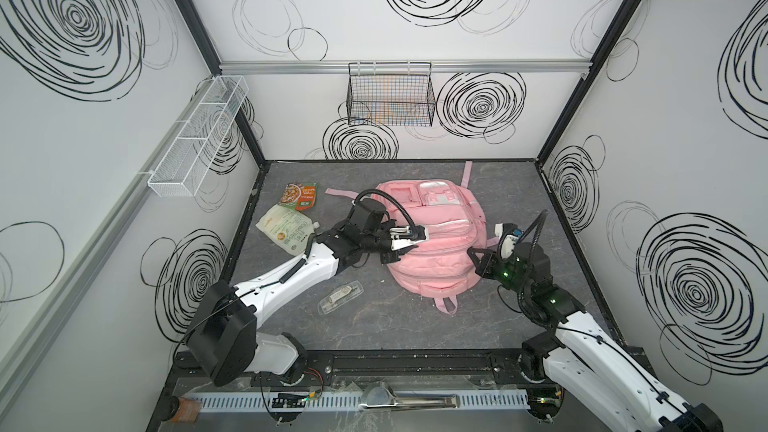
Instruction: Pack the student bag
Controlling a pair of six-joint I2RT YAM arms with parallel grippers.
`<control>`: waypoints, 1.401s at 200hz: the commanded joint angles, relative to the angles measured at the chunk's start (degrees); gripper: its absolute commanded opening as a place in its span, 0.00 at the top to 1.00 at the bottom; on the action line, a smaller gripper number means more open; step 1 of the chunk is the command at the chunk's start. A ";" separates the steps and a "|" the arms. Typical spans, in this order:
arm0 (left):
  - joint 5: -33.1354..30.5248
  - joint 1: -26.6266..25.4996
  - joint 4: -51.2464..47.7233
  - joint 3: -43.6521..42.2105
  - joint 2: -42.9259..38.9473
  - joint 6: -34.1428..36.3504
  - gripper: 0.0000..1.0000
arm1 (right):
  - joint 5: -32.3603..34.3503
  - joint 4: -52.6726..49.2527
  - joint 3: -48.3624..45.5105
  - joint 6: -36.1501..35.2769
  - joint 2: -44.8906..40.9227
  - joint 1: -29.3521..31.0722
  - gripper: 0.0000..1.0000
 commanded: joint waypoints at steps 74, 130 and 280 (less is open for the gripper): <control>-11.74 -8.85 3.00 4.94 7.04 -6.09 0.55 | 1.60 8.96 -1.89 6.04 -3.91 9.07 1.00; -11.37 -10.45 0.06 6.34 11.10 -5.08 0.57 | 2.29 9.92 -2.15 6.04 -5.00 9.36 1.00; -11.62 -3.37 -0.97 3.69 2.65 -1.83 1.00 | 5.63 -2.93 3.40 -10.67 5.83 -11.23 1.00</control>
